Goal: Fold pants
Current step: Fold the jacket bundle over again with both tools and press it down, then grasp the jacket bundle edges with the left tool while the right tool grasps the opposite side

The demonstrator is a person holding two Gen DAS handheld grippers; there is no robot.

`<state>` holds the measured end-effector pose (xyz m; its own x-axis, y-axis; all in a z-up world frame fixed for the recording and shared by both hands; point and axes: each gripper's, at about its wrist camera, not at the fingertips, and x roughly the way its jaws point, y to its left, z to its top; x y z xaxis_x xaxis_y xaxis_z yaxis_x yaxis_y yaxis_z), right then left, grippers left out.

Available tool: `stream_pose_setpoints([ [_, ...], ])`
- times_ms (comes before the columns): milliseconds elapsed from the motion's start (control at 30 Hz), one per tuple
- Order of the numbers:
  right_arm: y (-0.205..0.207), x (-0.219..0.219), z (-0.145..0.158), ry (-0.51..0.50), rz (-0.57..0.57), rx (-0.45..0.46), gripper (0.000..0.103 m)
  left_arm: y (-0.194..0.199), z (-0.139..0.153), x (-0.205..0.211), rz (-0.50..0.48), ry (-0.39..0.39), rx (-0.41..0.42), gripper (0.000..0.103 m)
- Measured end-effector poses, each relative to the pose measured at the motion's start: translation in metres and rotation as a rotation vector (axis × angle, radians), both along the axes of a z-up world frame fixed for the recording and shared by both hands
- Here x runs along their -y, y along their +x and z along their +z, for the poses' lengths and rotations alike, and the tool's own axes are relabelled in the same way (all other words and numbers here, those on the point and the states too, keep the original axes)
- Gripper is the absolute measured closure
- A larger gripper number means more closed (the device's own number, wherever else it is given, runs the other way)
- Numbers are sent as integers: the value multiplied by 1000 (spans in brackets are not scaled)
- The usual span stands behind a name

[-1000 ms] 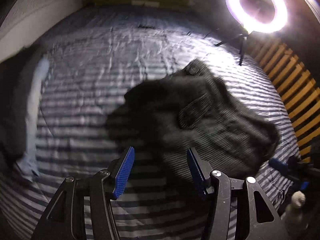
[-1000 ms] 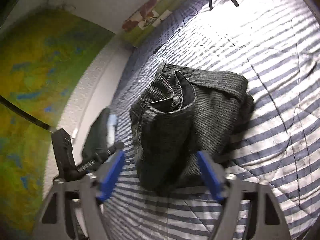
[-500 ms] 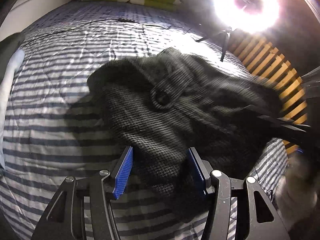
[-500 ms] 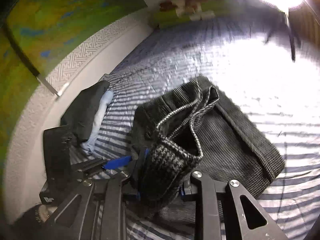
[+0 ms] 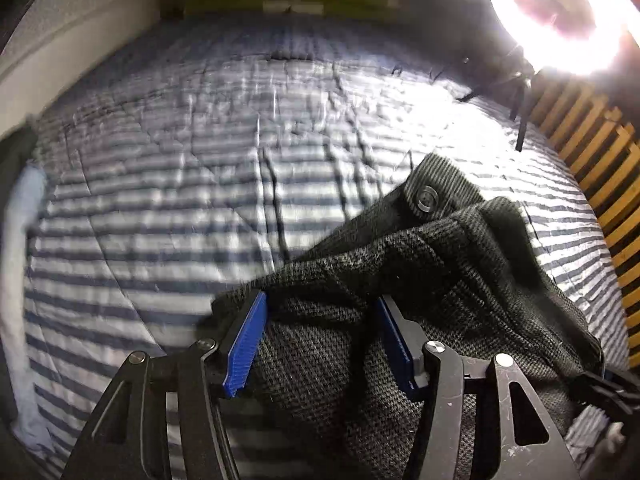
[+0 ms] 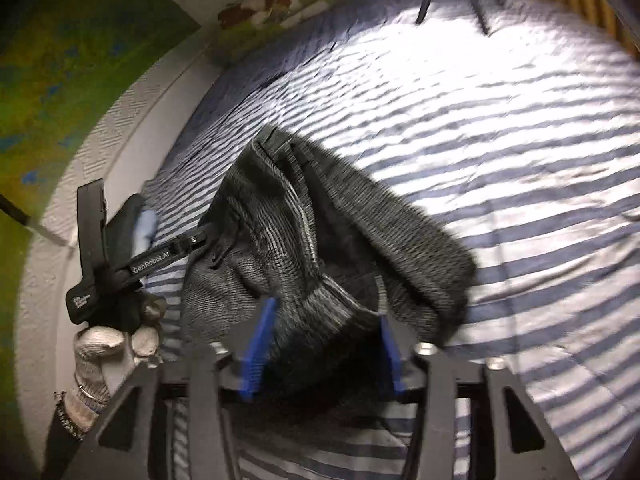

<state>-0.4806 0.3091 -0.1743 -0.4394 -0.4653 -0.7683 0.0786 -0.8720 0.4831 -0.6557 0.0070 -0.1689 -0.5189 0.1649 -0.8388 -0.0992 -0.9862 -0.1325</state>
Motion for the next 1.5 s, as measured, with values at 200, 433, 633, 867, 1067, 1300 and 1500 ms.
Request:
stream_pose_setpoints([
  [200,47,-19,22,-44,-148,-59,33,54,24,48,138,211,-36,23],
  [433,74,11,-18,-265,-110,132,28,93,-8,64,117,290,84,23],
  [633,86,80,-25,-149,4,131,28,44,-30,89,205,406,176,22],
  [867,63,100,-44,-167,-106,192,25,12,-40,88,281,498,168,33],
  [1067,52,122,-49,-227,-26,237,84,0,-31,77,273,488,146,72],
  [1300,74,118,-25,-292,-22,239,91,47,0,99,291,553,107,81],
  [1500,134,147,-10,-276,81,269,91,156,9,150,335,535,97,81],
])
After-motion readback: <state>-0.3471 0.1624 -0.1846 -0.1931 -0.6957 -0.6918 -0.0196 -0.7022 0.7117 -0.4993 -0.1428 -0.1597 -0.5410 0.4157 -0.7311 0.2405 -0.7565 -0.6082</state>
